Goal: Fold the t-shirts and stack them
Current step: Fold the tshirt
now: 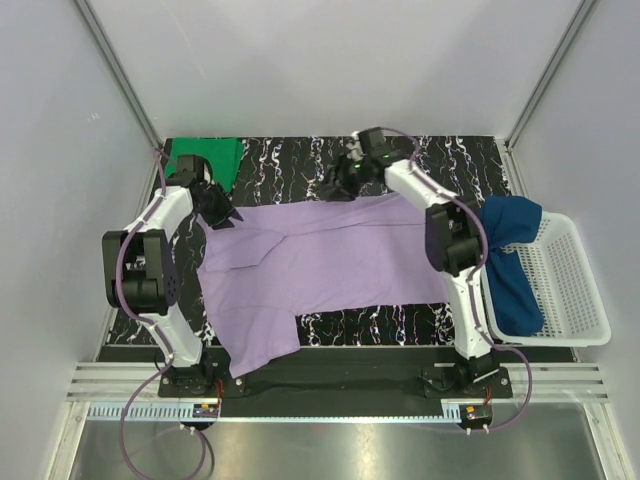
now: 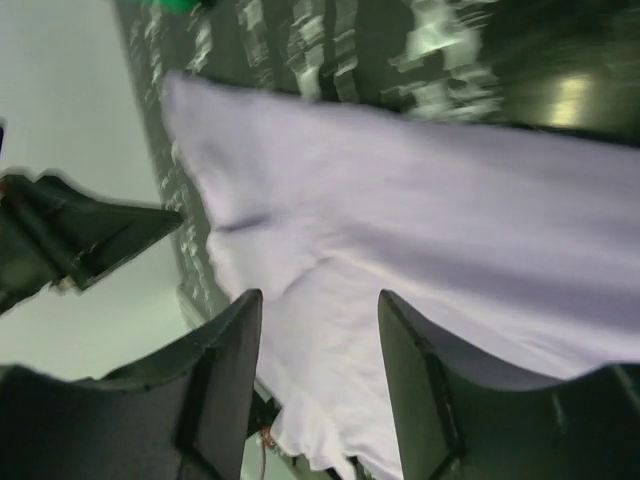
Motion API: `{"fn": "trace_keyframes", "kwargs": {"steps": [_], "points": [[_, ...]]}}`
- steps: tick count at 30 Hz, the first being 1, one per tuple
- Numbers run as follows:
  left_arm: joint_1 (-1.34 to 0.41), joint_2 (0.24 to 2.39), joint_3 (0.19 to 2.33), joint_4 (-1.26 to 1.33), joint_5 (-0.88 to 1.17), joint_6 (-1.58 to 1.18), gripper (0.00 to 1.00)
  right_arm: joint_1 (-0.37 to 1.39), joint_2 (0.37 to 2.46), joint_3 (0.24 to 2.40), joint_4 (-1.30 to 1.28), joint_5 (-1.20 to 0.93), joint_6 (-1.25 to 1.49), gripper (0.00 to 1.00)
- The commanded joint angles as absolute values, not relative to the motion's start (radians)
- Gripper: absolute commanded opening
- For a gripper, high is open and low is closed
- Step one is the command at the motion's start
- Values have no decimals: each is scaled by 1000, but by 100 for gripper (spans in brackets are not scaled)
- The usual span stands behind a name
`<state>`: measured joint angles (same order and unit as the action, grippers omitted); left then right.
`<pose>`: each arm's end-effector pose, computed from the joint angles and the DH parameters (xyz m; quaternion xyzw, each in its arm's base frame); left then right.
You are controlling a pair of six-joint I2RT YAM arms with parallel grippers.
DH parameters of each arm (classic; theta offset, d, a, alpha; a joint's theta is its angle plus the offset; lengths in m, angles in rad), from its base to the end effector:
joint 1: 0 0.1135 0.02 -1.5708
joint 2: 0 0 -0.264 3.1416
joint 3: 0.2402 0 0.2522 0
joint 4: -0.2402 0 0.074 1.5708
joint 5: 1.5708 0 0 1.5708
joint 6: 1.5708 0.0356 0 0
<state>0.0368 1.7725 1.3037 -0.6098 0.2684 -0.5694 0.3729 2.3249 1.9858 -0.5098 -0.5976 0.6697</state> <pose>0.3698 0.0042 0.2195 -0.2558 0.9271 -0.1887 0.1988 0.4770 0.2081 0.2034 0.0294 0.8997 0.4069 0.1555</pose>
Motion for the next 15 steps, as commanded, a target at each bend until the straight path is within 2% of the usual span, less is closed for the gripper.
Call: {"fn": "trace_keyframes", "kwargs": {"steps": [1, 4, 10, 15], "points": [[48, 1818, 1361, -655, 180, -578, 38, 480, 2365, 2020, -324, -669, 802, 58], [49, 1858, 1355, -663, 169, -615, 38, 547, 2378, 1973, -235, -652, 897, 67], [48, 1862, 1347, -673, 104, -670, 41, 630, 2378, 1954, -296, -554, 858, 70], [51, 1902, 1348, -666, 133, -713, 41, 653, 2358, 1869, -278, -529, 853, 70]]}}
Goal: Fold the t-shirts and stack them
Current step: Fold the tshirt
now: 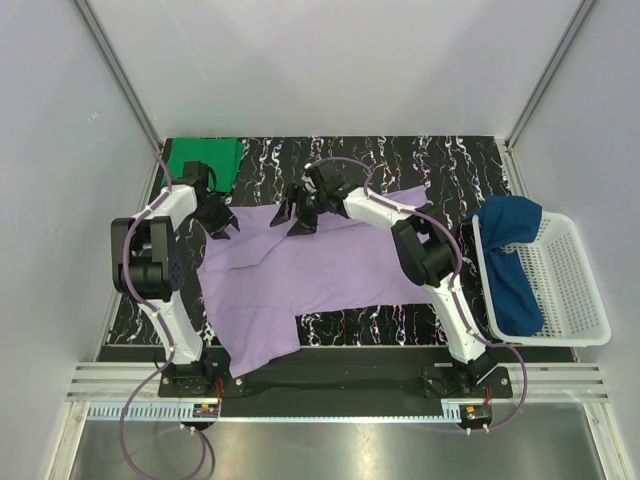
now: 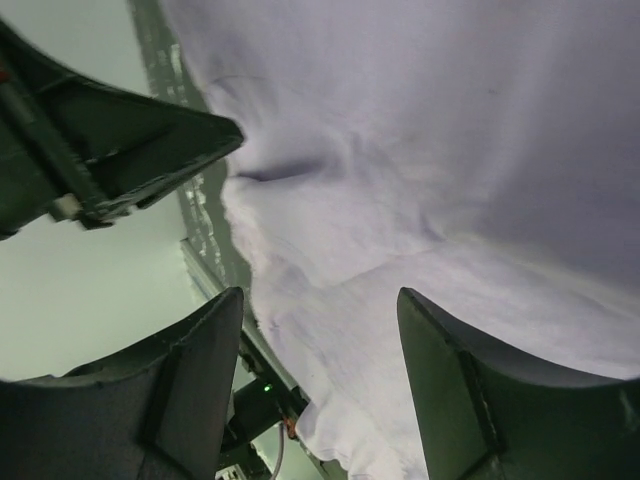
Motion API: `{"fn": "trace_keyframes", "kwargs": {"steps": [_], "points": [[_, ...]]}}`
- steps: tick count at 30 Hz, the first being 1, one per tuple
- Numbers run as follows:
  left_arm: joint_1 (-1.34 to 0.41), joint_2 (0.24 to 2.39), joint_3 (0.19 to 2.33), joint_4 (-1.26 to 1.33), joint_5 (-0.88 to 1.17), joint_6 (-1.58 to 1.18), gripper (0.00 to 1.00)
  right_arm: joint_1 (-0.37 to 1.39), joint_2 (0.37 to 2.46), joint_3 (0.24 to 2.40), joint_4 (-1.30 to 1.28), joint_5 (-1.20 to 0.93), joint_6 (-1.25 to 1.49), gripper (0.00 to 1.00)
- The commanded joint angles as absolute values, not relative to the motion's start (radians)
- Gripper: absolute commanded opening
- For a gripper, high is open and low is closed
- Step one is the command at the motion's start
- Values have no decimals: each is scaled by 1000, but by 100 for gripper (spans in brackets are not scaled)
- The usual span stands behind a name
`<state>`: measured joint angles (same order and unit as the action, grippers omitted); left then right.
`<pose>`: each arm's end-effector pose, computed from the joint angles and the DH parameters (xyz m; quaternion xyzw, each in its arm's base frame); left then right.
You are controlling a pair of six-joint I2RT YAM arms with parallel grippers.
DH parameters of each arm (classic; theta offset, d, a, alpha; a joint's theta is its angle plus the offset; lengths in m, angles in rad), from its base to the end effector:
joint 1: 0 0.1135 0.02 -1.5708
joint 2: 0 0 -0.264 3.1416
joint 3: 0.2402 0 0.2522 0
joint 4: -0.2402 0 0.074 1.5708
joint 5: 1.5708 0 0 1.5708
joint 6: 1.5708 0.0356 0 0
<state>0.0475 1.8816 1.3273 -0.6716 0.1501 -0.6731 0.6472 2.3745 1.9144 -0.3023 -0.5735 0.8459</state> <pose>0.3773 0.0126 0.1842 -0.3343 0.9239 -0.1229 0.1401 0.4122 0.3358 0.1700 -0.0232 0.8886 0.4471 0.1003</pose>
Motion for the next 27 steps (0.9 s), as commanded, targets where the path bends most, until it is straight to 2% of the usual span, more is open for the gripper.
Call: {"fn": "trace_keyframes", "kwargs": {"steps": [1, 9, 27], "points": [[51, 1925, 1373, -679, 123, -709, 41, 661, 2347, 1856, -278, -522, 859, 70], [51, 1960, 1381, -707, 104, -672, 41, 686, 2365, 1779, -161, -502, 891, 69], [51, 1960, 1391, -721, 87, -666, 41, 689, 2470, 1868, -32, -503, 1009, 69]]}}
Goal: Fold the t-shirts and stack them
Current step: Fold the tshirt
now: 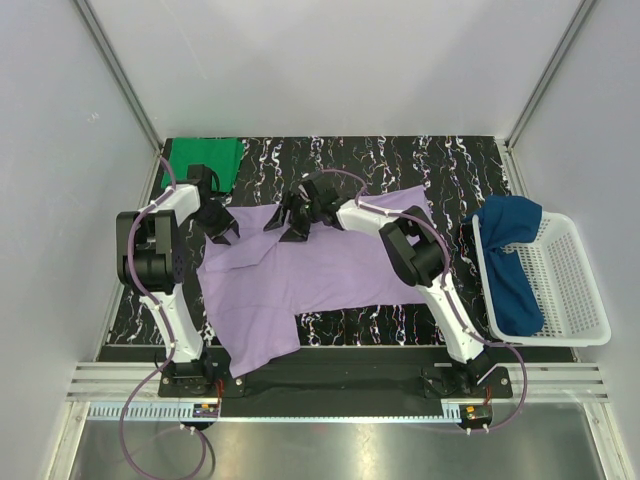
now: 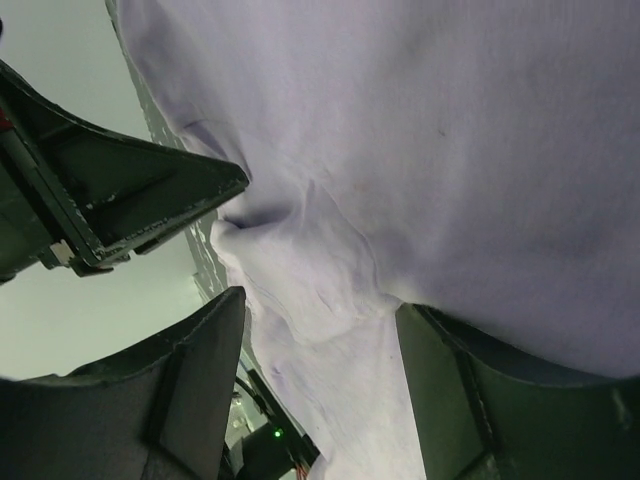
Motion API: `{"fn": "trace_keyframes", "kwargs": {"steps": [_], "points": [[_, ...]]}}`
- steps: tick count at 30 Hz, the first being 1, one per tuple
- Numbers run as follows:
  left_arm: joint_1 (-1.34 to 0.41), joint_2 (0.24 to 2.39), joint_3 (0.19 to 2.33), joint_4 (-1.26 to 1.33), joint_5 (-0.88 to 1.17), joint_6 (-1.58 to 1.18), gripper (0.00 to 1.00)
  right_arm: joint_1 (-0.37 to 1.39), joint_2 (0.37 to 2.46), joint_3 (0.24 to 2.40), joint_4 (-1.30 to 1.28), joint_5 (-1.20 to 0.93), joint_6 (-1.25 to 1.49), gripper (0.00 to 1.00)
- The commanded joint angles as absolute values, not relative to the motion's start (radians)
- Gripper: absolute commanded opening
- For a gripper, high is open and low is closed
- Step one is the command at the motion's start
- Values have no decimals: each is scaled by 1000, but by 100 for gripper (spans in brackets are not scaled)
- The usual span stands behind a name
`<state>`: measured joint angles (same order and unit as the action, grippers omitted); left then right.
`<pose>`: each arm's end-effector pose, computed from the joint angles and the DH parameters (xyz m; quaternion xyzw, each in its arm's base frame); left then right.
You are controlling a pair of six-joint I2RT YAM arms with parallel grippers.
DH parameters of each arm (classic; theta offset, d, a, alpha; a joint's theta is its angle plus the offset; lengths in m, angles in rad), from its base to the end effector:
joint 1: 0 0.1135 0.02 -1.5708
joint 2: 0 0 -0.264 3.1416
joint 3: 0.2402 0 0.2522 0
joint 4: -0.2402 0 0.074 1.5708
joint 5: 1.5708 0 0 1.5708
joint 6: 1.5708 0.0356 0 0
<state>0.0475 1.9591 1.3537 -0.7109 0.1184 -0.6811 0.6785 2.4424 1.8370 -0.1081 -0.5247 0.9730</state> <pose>0.3828 0.0140 0.1619 -0.3458 0.9279 -0.0952 0.1021 0.4068 0.3508 0.1247 0.0223 0.8847 0.4550 0.0988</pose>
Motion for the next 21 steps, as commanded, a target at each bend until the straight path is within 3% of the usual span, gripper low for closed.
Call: {"fn": "trace_keyframes", "kwargs": {"steps": [1, 21], "points": [[51, 1959, 1390, -722, 87, -664, 41, 690, 2473, 1868, -9, -505, 1022, 69], [51, 1950, 1443, -753, 54, -627, 41, 759, 2473, 1806, 209, -572, 1141, 67]]}}
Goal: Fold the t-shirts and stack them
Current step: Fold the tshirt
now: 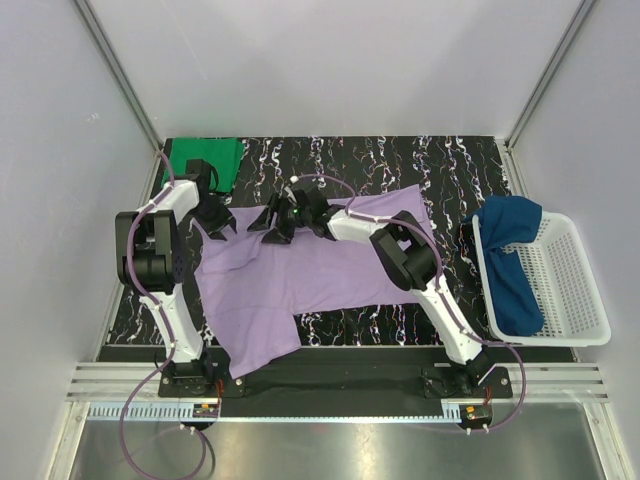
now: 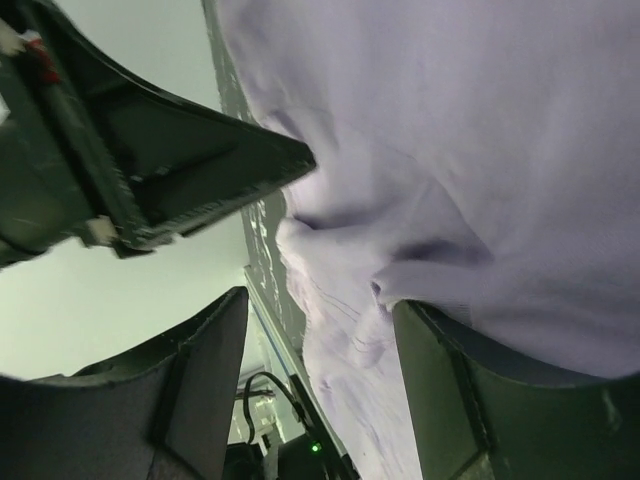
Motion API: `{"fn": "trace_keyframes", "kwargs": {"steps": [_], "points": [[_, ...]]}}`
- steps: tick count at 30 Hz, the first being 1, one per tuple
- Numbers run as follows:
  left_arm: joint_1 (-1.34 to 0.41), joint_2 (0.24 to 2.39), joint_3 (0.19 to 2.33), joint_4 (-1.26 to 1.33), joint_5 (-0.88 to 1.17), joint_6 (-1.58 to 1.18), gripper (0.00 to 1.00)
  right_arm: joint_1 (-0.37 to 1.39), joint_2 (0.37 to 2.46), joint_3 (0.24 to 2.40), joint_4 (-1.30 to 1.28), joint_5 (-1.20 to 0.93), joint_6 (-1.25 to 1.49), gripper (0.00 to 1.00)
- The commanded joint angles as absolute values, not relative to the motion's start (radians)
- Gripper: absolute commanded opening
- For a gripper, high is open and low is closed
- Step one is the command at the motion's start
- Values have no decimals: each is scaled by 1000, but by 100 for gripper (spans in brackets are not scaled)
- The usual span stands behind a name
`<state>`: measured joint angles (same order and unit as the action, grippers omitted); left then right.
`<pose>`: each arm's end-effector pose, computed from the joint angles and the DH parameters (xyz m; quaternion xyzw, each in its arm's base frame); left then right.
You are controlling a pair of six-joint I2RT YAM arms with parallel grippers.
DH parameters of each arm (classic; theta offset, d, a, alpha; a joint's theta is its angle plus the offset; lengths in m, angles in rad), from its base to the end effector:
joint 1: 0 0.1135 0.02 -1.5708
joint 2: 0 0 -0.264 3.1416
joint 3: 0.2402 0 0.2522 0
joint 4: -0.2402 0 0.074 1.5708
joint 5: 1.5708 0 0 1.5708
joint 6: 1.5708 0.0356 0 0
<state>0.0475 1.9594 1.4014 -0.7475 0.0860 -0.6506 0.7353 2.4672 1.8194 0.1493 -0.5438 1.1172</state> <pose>0.3880 0.0154 0.1734 -0.3333 0.9325 -0.0799 0.1135 0.3952 0.3823 0.1284 0.0225 0.8391 0.5321 0.1111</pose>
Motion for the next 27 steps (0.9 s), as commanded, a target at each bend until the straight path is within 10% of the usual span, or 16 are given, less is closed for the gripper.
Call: {"fn": "trace_keyframes", "kwargs": {"steps": [1, 27], "points": [[51, 1950, 1445, -752, 54, -626, 41, 761, 2471, 1799, 207, -568, 1137, 66], [51, 1934, 1410, -736, 31, -594, 42, 730, 2403, 1893, 31, -586, 1100, 62]]}}
